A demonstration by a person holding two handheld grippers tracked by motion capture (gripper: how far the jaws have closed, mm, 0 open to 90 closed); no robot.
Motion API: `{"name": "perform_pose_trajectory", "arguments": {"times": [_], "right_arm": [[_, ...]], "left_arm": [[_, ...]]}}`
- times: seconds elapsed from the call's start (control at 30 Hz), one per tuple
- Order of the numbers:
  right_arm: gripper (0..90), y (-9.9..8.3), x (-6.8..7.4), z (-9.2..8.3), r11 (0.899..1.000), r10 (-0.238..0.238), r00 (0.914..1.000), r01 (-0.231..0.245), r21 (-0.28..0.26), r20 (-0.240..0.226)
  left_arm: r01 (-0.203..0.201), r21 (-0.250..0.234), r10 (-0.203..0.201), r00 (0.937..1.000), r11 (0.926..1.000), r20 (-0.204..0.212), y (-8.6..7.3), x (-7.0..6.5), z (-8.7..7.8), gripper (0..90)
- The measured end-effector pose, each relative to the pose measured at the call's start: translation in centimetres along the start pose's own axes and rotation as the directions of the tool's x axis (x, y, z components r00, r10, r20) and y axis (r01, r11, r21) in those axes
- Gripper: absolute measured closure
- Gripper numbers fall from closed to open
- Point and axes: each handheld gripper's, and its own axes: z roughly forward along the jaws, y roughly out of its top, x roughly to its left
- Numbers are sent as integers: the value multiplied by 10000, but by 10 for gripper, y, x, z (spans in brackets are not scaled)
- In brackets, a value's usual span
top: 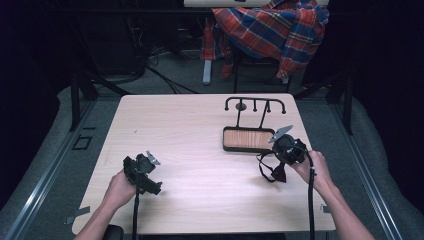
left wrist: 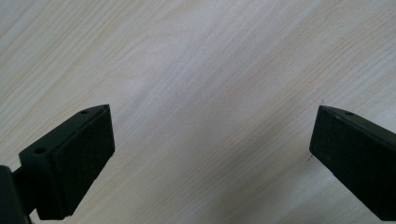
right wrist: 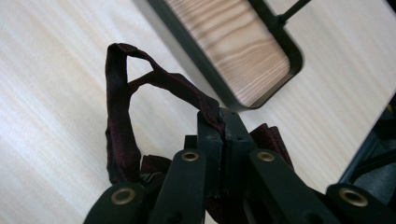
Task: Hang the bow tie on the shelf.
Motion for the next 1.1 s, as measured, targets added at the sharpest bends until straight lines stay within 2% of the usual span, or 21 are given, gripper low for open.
{"name": "perform_pose_trajectory", "arguments": {"times": [0.1, 0.23, 0.57, 0.8, 1.1], "right_arm": [[880, 0, -2, -7, 9979, 275, 9992, -257, -596, 305], [880, 1, -2, -13, 9956, 414, 9977, -367, -861, 535], [879, -2, -9, -13, 9946, 694, 9951, -637, -818, 700], [879, -3, -11, -21, 9912, 890, 9911, -783, -1070, 990], [879, 0, -14, -31, 9833, 1158, 9874, -986, -1532, 1077]], "left_arm": [[-16, 0, 16, 10000, 10000, 12, 0, 0, 0, 3], [-9, 4, 9, 10000, 10000, 10, 0, 0, 0, 3], [3, -3, -3, 10000, 10000, 12, 0, -1, -1, 3], [24, 25, -24, 10000, 10000, -6, 0, -1, 0, 3], [-1, 41, 1, 10000, 10000, 1, 1, -2, 1, 3]]}}
